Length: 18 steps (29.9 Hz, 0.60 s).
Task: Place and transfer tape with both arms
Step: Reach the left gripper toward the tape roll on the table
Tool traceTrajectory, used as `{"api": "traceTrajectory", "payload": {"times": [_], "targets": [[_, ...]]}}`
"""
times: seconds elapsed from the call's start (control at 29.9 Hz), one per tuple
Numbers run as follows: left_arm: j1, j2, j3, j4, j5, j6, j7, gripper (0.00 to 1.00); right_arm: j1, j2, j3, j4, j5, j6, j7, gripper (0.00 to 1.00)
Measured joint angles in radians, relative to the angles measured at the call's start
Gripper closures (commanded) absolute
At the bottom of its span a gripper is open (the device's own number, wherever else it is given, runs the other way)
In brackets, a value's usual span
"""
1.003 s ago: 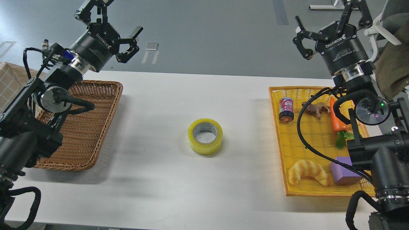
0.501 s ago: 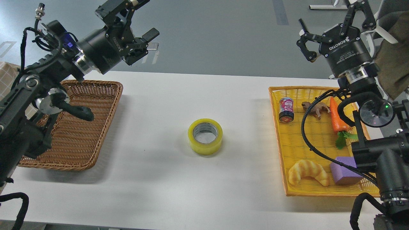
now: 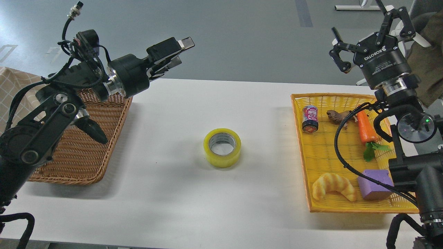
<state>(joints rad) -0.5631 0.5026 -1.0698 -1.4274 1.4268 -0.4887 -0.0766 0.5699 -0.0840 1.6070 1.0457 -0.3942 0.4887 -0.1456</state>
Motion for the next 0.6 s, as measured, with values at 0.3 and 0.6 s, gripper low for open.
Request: {"api": "traceTrajectory", "payload": {"times": [0.3, 0.6], "targets": [[-0.001, -0.006, 0.153, -0.027, 0.399, 0.055, 0.006, 0.01, -0.007, 0.0, -0.001, -0.005, 0.0, 0.0, 0.001, 0.0], [0.0, -0.012, 0.279, -0.026, 0.622, 0.102, 0.058, 0.01, -0.058, -0.002, -0.005, -0.007, -0.001, 0.0, 0.001, 0.0]]}}
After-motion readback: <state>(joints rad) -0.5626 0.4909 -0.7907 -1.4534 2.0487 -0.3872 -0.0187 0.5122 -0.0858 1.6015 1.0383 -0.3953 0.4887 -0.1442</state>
